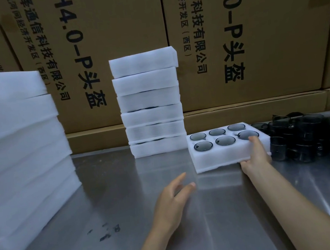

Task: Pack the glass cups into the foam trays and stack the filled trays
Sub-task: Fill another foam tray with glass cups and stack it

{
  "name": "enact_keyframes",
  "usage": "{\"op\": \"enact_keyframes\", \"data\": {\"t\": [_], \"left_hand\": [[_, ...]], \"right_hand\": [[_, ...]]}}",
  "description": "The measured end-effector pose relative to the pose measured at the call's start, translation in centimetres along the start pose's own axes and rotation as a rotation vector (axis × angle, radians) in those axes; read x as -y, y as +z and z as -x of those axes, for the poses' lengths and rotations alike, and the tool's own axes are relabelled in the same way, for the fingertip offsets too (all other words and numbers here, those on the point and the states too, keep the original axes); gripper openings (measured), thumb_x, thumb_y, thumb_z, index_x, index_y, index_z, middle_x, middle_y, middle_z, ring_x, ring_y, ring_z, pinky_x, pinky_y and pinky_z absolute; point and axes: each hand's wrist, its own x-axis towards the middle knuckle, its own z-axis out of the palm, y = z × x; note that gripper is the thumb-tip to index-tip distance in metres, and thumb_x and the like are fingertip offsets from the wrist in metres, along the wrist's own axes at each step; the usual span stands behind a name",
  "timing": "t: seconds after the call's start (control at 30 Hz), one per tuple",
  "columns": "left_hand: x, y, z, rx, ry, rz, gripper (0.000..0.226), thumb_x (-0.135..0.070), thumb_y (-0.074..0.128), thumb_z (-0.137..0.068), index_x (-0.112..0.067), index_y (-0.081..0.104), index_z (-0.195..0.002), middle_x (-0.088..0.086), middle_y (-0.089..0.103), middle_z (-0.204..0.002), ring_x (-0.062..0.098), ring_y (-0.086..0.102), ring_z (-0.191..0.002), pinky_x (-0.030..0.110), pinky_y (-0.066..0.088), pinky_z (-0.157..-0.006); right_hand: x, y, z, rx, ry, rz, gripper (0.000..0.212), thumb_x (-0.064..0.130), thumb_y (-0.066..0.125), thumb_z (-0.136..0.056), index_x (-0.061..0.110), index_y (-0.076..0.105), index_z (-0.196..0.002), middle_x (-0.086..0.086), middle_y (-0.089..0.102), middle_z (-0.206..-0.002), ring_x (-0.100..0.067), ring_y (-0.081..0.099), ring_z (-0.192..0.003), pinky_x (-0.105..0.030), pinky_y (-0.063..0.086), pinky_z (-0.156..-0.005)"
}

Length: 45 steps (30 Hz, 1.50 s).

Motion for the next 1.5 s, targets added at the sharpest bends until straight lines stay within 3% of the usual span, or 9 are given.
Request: {"op": "enact_keyframes", "data": {"t": [0.1, 0.23, 0.37, 0.67, 0.87, 1.0, 1.13, 1.27, 1.5], "left_hand": [[0.1, 0.0, -0.1, 0.003, 0.000, 0.006, 0.072, -0.054, 0.054, -0.066, -0.026, 0.053, -0.133, -0.016, 0.055, -0.129, -0.004, 0.048, -0.114, 0.016, 0.034, -0.095], [0.2, 0.0, -0.1, -0.002, 0.001, 0.010, 0.071, -0.055, 0.053, -0.067, -0.029, 0.054, -0.132, -0.022, 0.058, -0.113, -0.019, 0.049, -0.097, 0.012, 0.036, -0.089], [0.4, 0.0, -0.2, -0.009, 0.013, 0.011, 0.069, -0.055, 0.053, -0.066, -0.030, 0.055, -0.130, -0.019, 0.059, -0.120, -0.015, 0.049, -0.103, 0.015, 0.034, -0.093], [0.8, 0.1, -0.4, 0.012, 0.052, 0.034, 0.083, -0.070, 0.049, -0.051, -0.033, 0.059, -0.125, -0.026, 0.059, -0.118, -0.017, 0.048, -0.110, 0.013, 0.035, -0.095], [0.9, 0.2, -0.5, 0.025, 0.052, 0.074, 0.073, -0.069, 0.051, -0.051, -0.038, 0.061, -0.116, -0.034, 0.059, -0.109, -0.022, 0.050, -0.103, 0.006, 0.036, -0.087], [1.0, 0.1, -0.6, 0.030, 0.063, 0.081, 0.074, -0.067, 0.051, -0.052, -0.036, 0.061, -0.118, -0.032, 0.060, -0.111, -0.023, 0.049, -0.104, 0.000, 0.035, -0.082], [0.9, 0.1, -0.6, 0.025, 0.067, 0.056, 0.071, -0.062, 0.055, -0.057, -0.032, 0.061, -0.121, -0.025, 0.060, -0.118, -0.019, 0.049, -0.109, 0.004, 0.035, -0.089], [0.8, 0.1, -0.6, 0.030, 0.070, 0.050, 0.069, -0.061, 0.055, -0.058, -0.032, 0.062, -0.121, -0.025, 0.061, -0.116, -0.022, 0.049, -0.106, 0.001, 0.035, -0.084], [1.1, 0.2, -0.7, 0.017, 0.076, 0.036, 0.059, -0.050, 0.055, -0.066, -0.030, 0.063, -0.121, -0.024, 0.062, -0.109, -0.025, 0.050, -0.098, -0.003, 0.033, -0.079]], "right_hand": [[0.1, 0.0, -0.6, -0.048, -0.032, -0.014, 0.038, 0.021, 0.073, -0.074, 0.018, 0.046, -0.100, -0.003, 0.061, -0.104, -0.019, 0.064, -0.080, -0.039, 0.056, -0.077], [0.2, 0.2, -1.4, -0.055, -0.080, -0.027, 0.039, 0.023, 0.073, -0.073, 0.020, 0.046, -0.102, 0.000, 0.062, -0.105, -0.015, 0.064, -0.078, -0.033, 0.055, -0.071], [-0.1, 1.1, -2.4, -0.015, -0.074, 0.015, 0.045, 0.026, 0.073, -0.074, 0.019, 0.048, -0.111, -0.003, 0.063, -0.114, -0.018, 0.066, -0.092, -0.038, 0.056, -0.083], [-1.1, 4.2, -5.5, 0.029, -0.026, 0.079, 0.066, 0.036, 0.072, -0.078, 0.017, 0.041, -0.133, -0.006, 0.053, -0.127, -0.021, 0.061, -0.101, -0.038, 0.054, -0.087], [-2.3, 6.0, -7.2, 0.042, -0.072, 0.474, 0.089, 0.056, 0.063, -0.081, 0.006, 0.024, -0.143, -0.009, 0.032, -0.142, -0.028, 0.039, -0.128, -0.038, 0.042, -0.101], [-3.7, 5.4, -6.2, -0.040, -0.381, 0.913, 0.107, 0.044, 0.074, -0.076, 0.001, 0.005, -0.146, -0.016, 0.013, -0.152, -0.032, 0.020, -0.139, -0.037, 0.021, -0.111], [-6.2, 4.0, -5.1, 0.022, -0.793, 1.213, 0.070, 0.033, 0.072, -0.080, 0.005, 0.036, -0.133, -0.019, 0.031, -0.142, -0.037, 0.025, -0.132, -0.037, 0.020, -0.106], [-6.3, 4.0, -5.0, 0.145, -0.732, 1.377, 0.031, 0.030, 0.055, -0.092, 0.011, 0.053, -0.116, -0.012, 0.049, -0.128, -0.032, 0.040, -0.123, -0.037, 0.037, -0.094], [-6.3, 4.2, -5.8, 0.277, -0.748, 1.563, 0.042, 0.031, 0.039, -0.098, 0.018, 0.040, -0.138, -0.003, 0.039, -0.143, -0.028, 0.043, -0.127, -0.038, 0.038, -0.096]]}}
